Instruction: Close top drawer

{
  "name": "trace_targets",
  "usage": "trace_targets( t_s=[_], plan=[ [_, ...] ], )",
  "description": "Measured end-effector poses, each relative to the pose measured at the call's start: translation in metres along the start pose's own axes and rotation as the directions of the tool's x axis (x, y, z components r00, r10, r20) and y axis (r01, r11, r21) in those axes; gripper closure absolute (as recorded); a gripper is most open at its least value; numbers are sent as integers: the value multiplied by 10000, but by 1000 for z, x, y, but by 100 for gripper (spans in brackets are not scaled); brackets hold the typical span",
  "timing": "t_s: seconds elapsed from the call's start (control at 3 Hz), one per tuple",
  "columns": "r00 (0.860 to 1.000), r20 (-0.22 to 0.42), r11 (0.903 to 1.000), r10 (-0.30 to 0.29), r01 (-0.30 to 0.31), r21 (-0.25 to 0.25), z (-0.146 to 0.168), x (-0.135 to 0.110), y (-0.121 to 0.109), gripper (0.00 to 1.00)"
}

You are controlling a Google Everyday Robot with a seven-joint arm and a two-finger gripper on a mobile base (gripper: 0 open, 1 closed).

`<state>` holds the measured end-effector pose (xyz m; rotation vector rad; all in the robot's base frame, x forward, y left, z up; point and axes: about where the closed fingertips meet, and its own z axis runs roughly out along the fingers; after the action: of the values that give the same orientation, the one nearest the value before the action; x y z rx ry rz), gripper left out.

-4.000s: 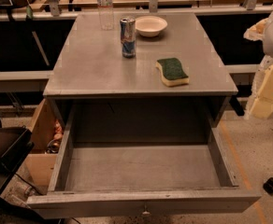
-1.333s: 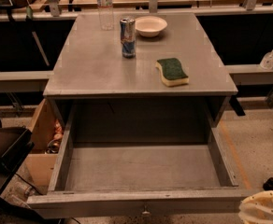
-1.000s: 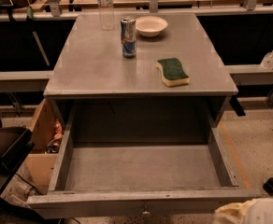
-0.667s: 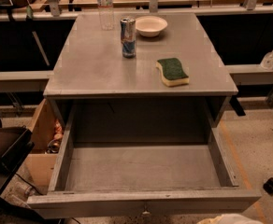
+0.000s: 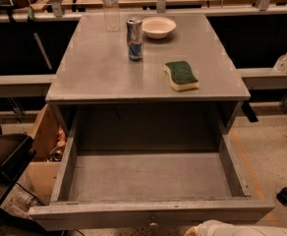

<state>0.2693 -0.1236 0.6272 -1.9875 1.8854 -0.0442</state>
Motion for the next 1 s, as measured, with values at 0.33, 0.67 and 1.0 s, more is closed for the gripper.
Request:
trace_targets(
  t_s=[0.33, 0.67, 1.0],
  plan=[
    [9993, 354, 9999, 77, -72, -138, 34, 8, -21, 100],
    [9975, 687, 9999, 158, -158, 6, 58, 2, -64, 100],
    [9975, 687, 9999, 158, -159, 8, 58, 2, -64, 100]
  ],
)
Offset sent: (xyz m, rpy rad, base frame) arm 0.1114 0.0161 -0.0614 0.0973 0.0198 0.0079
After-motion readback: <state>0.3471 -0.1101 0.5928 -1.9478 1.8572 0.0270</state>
